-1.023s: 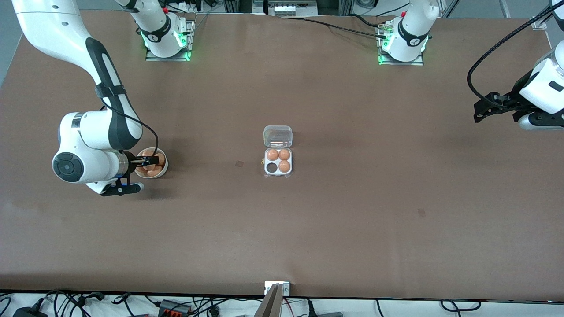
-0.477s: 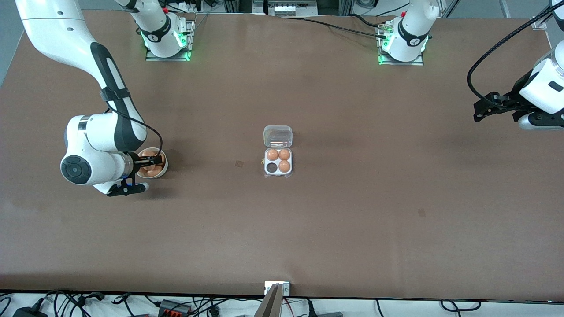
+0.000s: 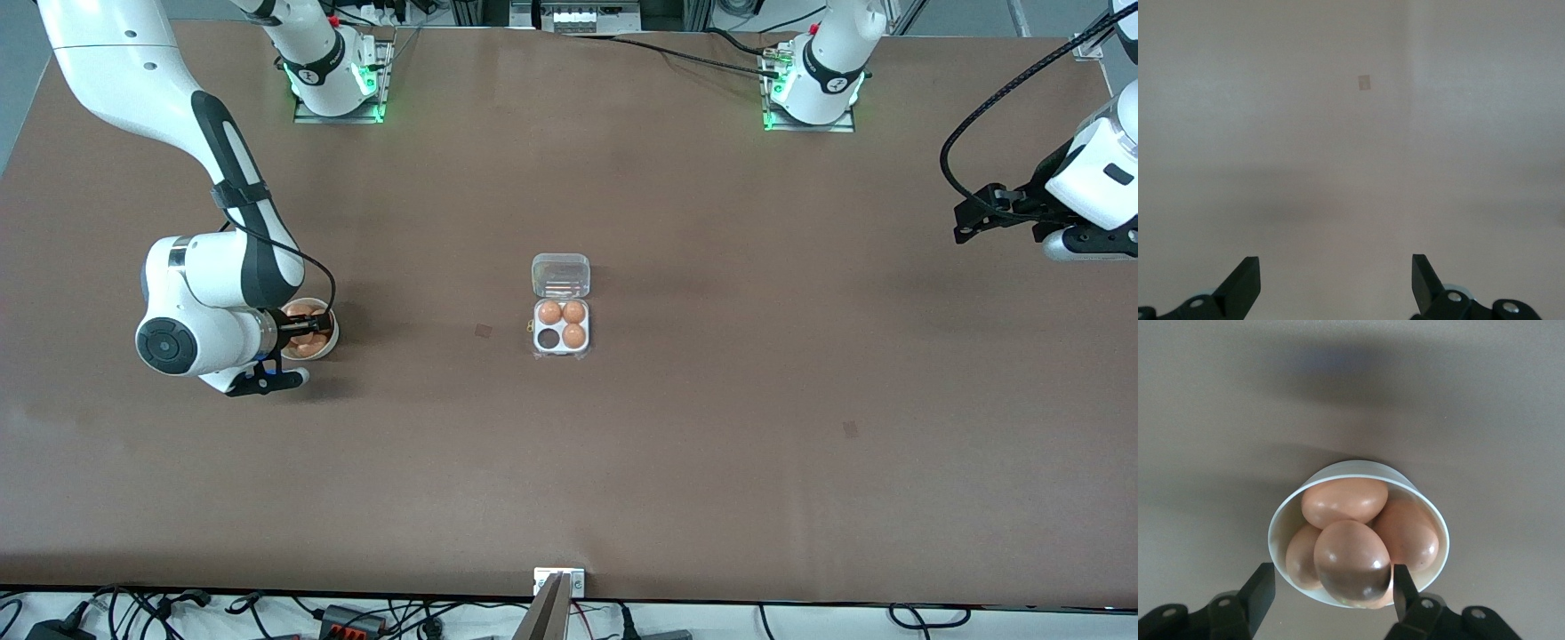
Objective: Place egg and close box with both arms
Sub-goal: 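Lower the right gripper over the bowl and grasp one egg, then carry the egg with the right gripper to the egg box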
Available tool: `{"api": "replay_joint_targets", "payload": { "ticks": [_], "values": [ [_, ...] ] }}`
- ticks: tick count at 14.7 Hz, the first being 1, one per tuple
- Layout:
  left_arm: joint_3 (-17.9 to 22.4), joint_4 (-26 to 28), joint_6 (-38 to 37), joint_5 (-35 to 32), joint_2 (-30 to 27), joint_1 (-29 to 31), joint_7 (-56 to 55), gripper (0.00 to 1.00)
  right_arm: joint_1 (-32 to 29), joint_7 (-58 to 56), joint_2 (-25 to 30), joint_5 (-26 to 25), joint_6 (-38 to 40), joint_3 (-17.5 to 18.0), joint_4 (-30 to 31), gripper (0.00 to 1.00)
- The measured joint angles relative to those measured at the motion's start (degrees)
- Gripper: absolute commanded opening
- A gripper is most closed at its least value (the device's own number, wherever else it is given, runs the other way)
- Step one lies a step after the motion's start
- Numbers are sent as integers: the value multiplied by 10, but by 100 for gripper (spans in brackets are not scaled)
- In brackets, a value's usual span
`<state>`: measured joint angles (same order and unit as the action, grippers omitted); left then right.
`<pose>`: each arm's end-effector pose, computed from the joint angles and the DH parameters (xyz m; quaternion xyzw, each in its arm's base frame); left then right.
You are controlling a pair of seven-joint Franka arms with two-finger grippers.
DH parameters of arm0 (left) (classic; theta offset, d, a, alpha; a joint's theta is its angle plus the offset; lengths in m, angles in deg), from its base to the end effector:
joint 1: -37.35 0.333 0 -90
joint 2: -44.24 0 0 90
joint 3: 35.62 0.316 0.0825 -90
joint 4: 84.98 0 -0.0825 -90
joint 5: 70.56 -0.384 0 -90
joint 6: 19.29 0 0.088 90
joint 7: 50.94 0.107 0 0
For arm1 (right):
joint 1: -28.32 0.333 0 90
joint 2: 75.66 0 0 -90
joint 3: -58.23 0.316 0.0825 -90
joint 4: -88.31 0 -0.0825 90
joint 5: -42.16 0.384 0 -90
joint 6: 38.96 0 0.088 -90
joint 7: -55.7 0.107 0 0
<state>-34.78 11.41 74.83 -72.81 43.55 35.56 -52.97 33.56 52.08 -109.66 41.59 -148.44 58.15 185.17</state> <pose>0.5540 -0.0052 0.5846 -0.9997 -0.0077 0.0133 0.0198 0.6299 0.0562 0.2283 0.9796 0.0778 -0.1854 0.0072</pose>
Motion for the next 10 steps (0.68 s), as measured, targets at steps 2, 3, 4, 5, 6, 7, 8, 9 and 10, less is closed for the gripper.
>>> {"api": "replay_joint_targets", "payload": {
  "ticks": [2,3,4,5,6,7,8,9,10],
  "values": [
    [0,0,0,0,0,0,0,100,0,-1,0,0,0,-1,0,62],
    [0,0,0,0,0,0,0,100,0,-1,-1,-1,0,-1,0,55],
    [0,0,0,0,0,0,0,100,0,-1,-1,-2,0,-1,0,44],
    [0,0,0,0,0,0,0,100,0,-1,-2,-2,0,-1,0,36],
    [0,0,0,0,0,0,0,100,0,-2,-2,-3,0,-1,0,24],
    [0,0,0,0,0,0,0,100,-1,-2,-2,-3,0,-2,0,16],
    [0,0,0,0,0,0,0,100,-1,-2,-2,-3,0,-2,0,6],
    [0,0,0,0,0,0,0,100,-1,-2,-2,-3,1,-2,0,0],
    [0,0,0,0,0,0,0,100,-1,-2,-2,-3,0,-2,-1,0]
  ]
}}
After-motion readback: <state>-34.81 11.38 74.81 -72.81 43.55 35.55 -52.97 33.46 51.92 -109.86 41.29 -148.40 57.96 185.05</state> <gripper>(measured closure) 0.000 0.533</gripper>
